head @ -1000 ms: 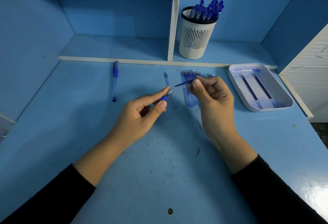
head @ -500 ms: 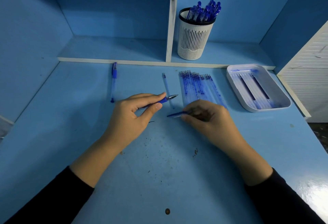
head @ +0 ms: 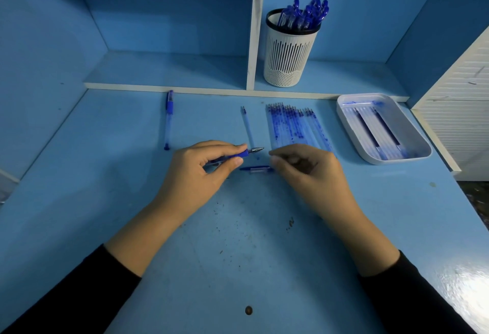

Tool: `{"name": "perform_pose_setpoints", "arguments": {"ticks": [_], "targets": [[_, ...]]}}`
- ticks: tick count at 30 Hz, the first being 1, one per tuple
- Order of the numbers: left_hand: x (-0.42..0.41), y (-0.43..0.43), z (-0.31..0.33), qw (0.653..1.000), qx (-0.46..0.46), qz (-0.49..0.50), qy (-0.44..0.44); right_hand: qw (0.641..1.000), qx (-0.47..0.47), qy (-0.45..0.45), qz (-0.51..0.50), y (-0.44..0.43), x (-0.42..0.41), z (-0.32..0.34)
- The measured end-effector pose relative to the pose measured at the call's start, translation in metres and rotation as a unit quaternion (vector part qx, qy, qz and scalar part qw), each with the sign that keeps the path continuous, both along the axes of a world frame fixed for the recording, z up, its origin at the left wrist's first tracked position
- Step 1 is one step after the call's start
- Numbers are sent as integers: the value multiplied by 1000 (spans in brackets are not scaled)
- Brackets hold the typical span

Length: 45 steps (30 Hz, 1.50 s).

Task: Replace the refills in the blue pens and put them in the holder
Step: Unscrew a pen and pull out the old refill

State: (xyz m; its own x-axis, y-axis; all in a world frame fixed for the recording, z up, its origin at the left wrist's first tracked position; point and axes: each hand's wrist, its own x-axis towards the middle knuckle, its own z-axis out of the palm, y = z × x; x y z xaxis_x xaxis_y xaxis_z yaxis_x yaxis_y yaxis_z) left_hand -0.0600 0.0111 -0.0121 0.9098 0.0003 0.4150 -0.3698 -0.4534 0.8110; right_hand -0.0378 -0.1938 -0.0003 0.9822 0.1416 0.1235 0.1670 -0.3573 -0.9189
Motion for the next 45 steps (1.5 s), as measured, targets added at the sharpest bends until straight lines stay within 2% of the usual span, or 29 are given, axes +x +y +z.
{"name": "perform_pose_setpoints", "arguments": {"ticks": [3,5,10,17,19,22,24,27,32,36,40,45], "targets": [[-1,0,0,1000,15,-7,-7,995,92,37,7,1,-1,6],[-1,-1,0,999,28,-8,-19,992,111,45,29,4,-3,9],[-2,-3,-1,998,39,-15,-39,997,69,-19,42,13,-3,2],[0,-3,-2,999,34,-24,-15,987,-5,-152,51,10,-4,-4],[0,-2,-2,999,31,-25,-13,983,-1,-171,69,9,-4,-5],[0,-2,-2,999,31,-23,-22,990,73,-85,90,11,-5,-1],[0,-2,-3,999,34,-23,-26,993,72,-52,76,13,-5,0],[0,-1,-3,998,48,-24,-31,995,31,-57,81,13,-4,-3],[1,-1,-3,998,52,-18,-44,992,81,-30,94,11,-3,-2],[0,-1,-4,996,67,-23,-52,994,44,-40,87,10,-3,-3],[0,-1,-3,997,60,-23,-52,991,93,-2,97,8,-4,0],[1,-1,-2,997,60,-23,-52,994,57,-17,88,9,-4,-1]]}}
